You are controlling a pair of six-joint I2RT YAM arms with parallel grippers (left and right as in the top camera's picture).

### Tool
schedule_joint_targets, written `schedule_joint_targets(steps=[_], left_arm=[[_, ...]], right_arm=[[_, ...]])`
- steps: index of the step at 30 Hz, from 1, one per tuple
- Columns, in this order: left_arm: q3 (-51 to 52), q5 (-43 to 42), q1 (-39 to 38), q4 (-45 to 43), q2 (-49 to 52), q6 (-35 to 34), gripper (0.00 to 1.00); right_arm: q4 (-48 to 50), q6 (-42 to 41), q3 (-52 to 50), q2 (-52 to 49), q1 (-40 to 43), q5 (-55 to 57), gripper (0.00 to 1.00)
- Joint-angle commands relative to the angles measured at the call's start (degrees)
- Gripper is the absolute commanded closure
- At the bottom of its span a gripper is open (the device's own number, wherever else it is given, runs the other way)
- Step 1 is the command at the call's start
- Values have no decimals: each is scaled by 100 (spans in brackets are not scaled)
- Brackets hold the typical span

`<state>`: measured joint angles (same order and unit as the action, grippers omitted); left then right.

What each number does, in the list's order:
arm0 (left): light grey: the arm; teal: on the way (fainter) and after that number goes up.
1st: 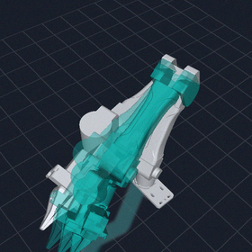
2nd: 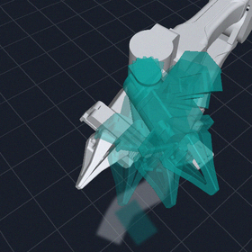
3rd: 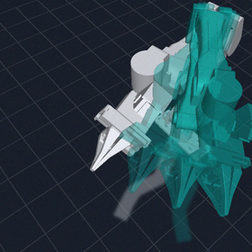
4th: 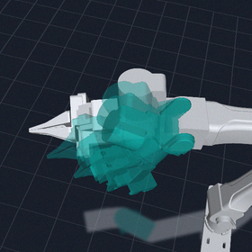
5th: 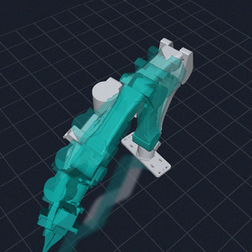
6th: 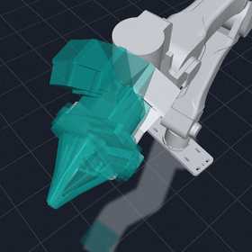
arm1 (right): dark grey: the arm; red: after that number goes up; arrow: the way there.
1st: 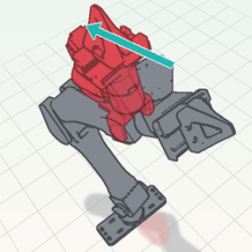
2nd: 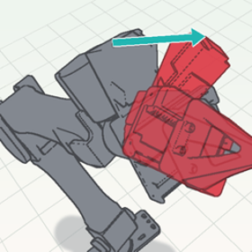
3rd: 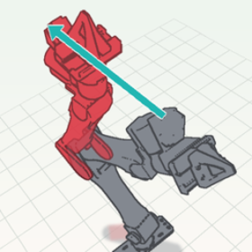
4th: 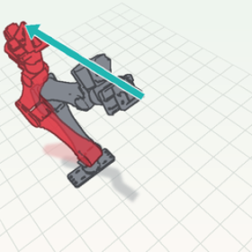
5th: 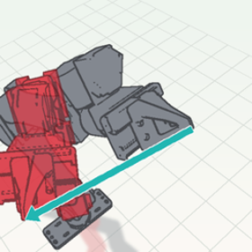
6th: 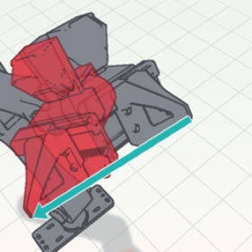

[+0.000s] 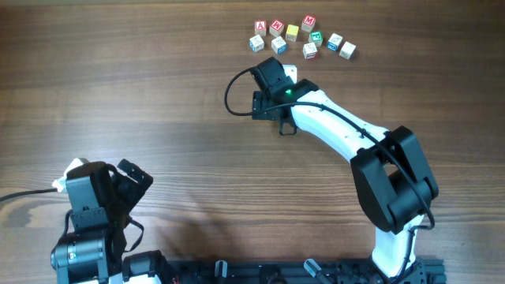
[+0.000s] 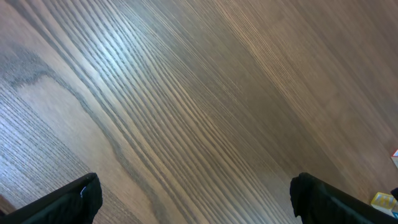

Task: Form a tower

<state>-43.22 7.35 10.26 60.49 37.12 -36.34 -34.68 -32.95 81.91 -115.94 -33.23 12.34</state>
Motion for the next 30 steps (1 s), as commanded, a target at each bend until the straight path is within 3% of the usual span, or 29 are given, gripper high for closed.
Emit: schedule_joint_targets(steps=[1,11,15,17,27,30], left_arm=[[26,-46,42,2,-26,48,0],[26,-46,42,2,-26,48,0],[26,-48,42,2,-26,48,0],[26,-46,42,2,-26,48,0],[26,-46,42,2,-26,48,0],[26,-46,42,2,-26,48,0]], right_arm=[[-20,-4,122,-96,-4,98,5],[118,-20,-13,-273,-4,55,11],[116,-9,-13,-273,-4,57,29],[116,-9,-13,-273,-4,57,32],[186,-24,-90,-282,-4,9,33],[203,-22,-90,-302,-4,9,38]])
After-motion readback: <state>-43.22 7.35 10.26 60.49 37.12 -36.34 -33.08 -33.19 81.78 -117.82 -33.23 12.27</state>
